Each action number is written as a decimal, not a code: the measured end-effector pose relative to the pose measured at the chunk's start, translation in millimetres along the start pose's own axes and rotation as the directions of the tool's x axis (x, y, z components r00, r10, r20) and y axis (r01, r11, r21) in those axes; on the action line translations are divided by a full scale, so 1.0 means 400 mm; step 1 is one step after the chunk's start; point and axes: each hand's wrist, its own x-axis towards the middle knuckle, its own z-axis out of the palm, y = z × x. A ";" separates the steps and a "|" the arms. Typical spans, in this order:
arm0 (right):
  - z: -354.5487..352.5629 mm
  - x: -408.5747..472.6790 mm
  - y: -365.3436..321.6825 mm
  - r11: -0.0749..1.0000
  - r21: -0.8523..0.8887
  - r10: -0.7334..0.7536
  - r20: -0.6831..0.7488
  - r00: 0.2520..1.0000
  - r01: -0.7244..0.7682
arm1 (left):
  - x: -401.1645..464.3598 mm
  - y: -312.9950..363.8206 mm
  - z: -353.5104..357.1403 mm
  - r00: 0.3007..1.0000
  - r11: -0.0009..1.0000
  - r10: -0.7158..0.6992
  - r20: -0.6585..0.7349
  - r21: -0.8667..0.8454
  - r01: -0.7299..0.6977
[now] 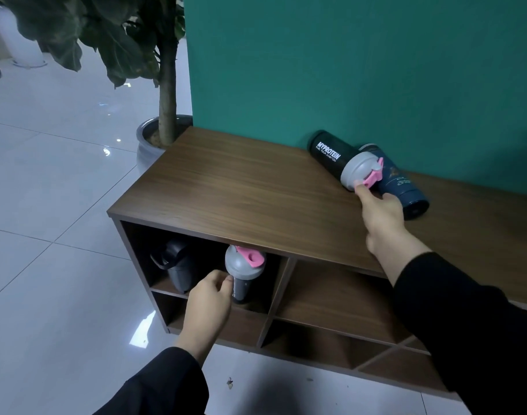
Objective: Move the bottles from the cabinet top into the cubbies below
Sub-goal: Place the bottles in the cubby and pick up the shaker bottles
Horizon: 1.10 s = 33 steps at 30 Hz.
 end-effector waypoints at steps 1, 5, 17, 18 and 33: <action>0.015 0.018 -0.007 1.000 0.002 0.022 0.004 1.000 -0.022 | 0.001 0.001 -0.002 1.000 1.000 0.003 -0.003 0.005 -0.003; 0.072 0.083 -0.041 0.994 0.035 0.103 -0.047 0.994 -0.101 | 0.007 0.005 -0.003 1.000 0.999 0.018 -0.012 0.032 -0.017; 0.152 0.186 -0.106 0.959 -0.037 0.273 -0.142 0.952 -0.280 | 0.023 0.006 0.019 1.000 0.999 0.008 -0.010 0.037 -0.008; 0.150 0.190 -0.104 0.960 -0.053 0.265 -0.134 0.955 -0.274 | 0.022 0.007 0.021 1.000 0.999 0.009 -0.006 0.035 -0.009; 0.160 0.112 -0.101 0.961 0.227 0.199 -0.160 0.967 -0.160 | 0.017 0.014 0.017 1.000 1.000 0.007 -0.013 0.030 -0.007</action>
